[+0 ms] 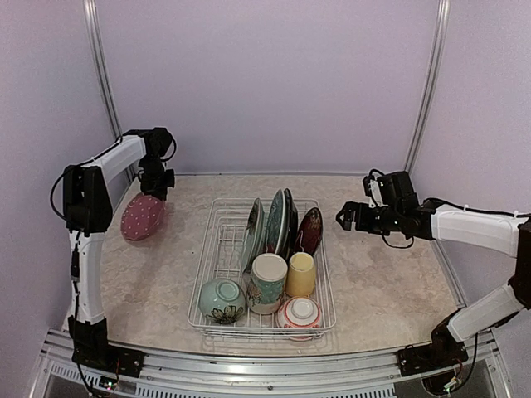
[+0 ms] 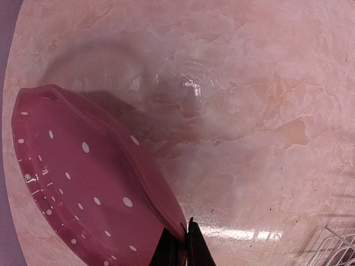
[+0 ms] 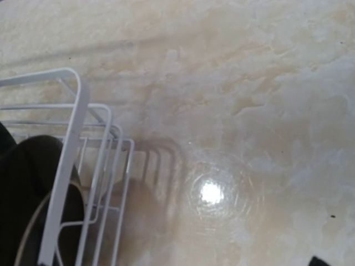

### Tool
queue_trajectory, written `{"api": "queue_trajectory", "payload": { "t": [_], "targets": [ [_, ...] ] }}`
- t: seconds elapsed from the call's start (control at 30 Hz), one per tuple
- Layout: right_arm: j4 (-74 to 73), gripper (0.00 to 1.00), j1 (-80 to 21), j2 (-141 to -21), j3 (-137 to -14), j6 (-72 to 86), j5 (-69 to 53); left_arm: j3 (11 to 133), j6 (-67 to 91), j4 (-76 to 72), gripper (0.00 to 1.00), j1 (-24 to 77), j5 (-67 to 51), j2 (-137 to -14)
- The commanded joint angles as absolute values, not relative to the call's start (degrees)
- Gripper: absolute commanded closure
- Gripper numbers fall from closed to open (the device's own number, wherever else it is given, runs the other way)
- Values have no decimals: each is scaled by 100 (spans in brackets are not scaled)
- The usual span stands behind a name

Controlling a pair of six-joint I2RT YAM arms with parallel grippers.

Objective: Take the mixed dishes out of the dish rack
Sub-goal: Place the plate at the center of the board.

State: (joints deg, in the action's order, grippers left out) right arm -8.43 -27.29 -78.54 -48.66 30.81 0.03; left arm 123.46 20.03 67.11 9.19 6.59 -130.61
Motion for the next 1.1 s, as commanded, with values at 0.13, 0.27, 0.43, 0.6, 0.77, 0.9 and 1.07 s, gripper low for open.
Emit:
{"api": "queue_trajectory", "payload": {
  "t": [0.13, 0.27, 0.43, 0.6, 0.77, 0.9, 1.07],
  "targets": [
    [-703, 0, -2764, -8089, -4855, 3076, 9, 12634, 2015, 6855, 97, 845, 588, -13481],
    [-1007, 0, -2768, -8343, -5092, 3146, 194, 12565, 2064, 6716, 86, 817, 252, -13467],
    [-2146, 0, -2768, -8882, -5832, 3620, 1253, 12539, 2103, 6658, 81, 762, -111, -13519],
    [-2258, 0, -2714, -8965, -6068, 3768, 727, 12306, 2263, 6586, 77, 645, -587, -13331],
    [-2459, 0, -2780, -8884, -6356, 3646, 511, 12068, 2431, 6402, 60, 606, -1323, -12549],
    [-3019, 0, -3162, -9020, -6959, 3586, 917, 11510, 2563, 5934, 43, 687, -2137, -11704],
    [-3316, 0, -3415, -9116, -7427, 3635, 1358, 11267, 2505, 5639, 27, 1156, -2583, -10919]
  ]
}}
